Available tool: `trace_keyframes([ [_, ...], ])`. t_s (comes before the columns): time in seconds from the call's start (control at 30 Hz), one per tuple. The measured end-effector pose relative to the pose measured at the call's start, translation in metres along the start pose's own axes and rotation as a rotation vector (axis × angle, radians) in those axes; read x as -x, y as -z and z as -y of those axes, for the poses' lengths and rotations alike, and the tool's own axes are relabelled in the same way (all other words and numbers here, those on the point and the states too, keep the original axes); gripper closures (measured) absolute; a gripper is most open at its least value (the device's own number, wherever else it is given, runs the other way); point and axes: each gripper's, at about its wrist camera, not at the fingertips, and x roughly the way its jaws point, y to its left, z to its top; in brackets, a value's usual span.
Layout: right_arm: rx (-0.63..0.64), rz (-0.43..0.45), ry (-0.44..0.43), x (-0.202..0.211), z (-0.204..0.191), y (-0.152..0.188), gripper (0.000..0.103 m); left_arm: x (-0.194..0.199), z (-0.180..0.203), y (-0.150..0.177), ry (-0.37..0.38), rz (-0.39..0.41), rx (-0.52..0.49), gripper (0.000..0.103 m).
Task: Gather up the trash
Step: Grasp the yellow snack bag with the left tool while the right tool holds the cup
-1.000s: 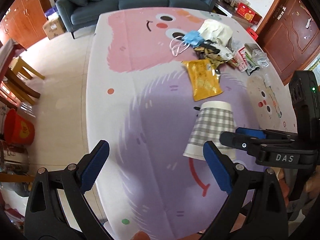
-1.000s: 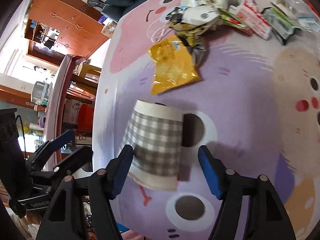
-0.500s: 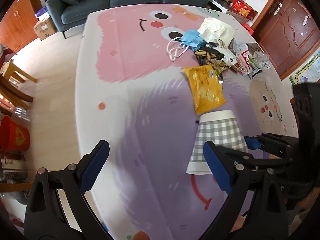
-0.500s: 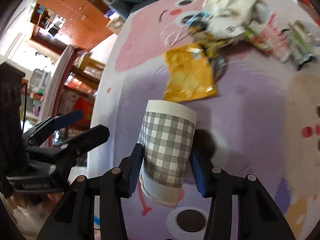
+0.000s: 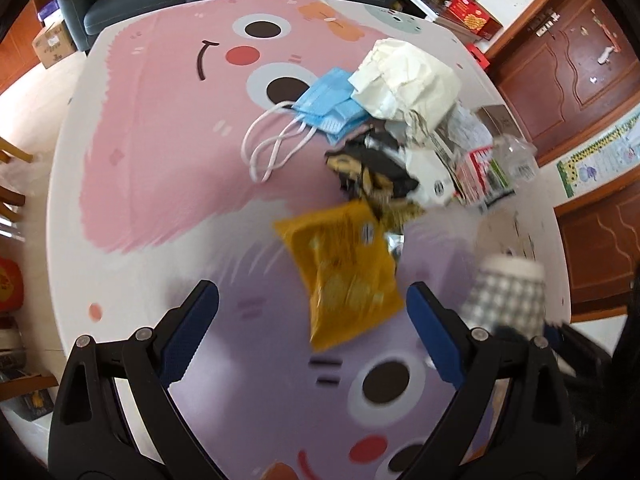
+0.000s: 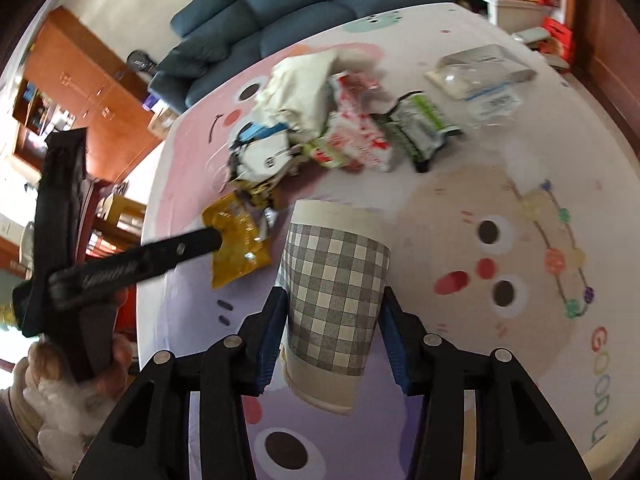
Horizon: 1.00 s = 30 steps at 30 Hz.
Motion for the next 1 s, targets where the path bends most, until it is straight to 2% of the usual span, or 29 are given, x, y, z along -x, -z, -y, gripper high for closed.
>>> trace_keyframes([
  [0.13, -0.044, 0.015, 0.015, 0.008, 0.012, 0.002, 0.058, -0.018, 0.007, -0.013, -0.007, -0.014, 0.021, 0.010],
  [0.3, -0.074, 0.029, 0.020, 0.020, 0.029, 0.008, 0.058, -0.038, 0.016, -0.020, -0.068, -0.054, 0.046, 0.010],
  [0.4, -0.083, 0.034, 0.024, 0.021, 0.030, 0.012, 0.058, -0.038, 0.017, -0.019, -0.100, -0.032, 0.078, 0.021],
  [0.5, -0.095, 0.042, 0.022, 0.025, 0.033, 0.016, 0.058, -0.037, 0.018, -0.015, -0.154, -0.020, 0.077, 0.037],
  [0.57, -0.100, 0.049, 0.021, 0.029, 0.035, 0.020, 0.058, -0.034, 0.019, -0.013, -0.175, -0.014, 0.072, 0.059],
  [0.6, -0.105, 0.054, 0.019, 0.031, 0.036, 0.022, 0.058, -0.033, 0.019, -0.012, -0.171, -0.017, 0.072, 0.064],
  [0.63, -0.111, 0.059, 0.016, 0.034, 0.037, 0.025, 0.058, -0.032, 0.019, -0.011, -0.171, -0.022, 0.073, 0.079],
  [0.67, -0.114, 0.062, 0.014, 0.035, 0.038, 0.028, 0.058, -0.032, 0.020, -0.009, -0.169, -0.029, 0.075, 0.088],
  [0.77, -0.124, 0.072, 0.012, 0.043, 0.040, 0.038, 0.058, -0.024, 0.020, 0.000, -0.154, -0.038, 0.082, 0.094],
  [0.87, -0.131, 0.093, 0.011, 0.053, 0.043, 0.050, 0.058, -0.015, 0.027, 0.012, -0.176, -0.029, 0.046, 0.098],
  [1.0, -0.150, 0.132, 0.010, 0.072, 0.050, 0.067, 0.058, 0.005, 0.043, 0.034, -0.158, -0.004, -0.021, 0.098],
])
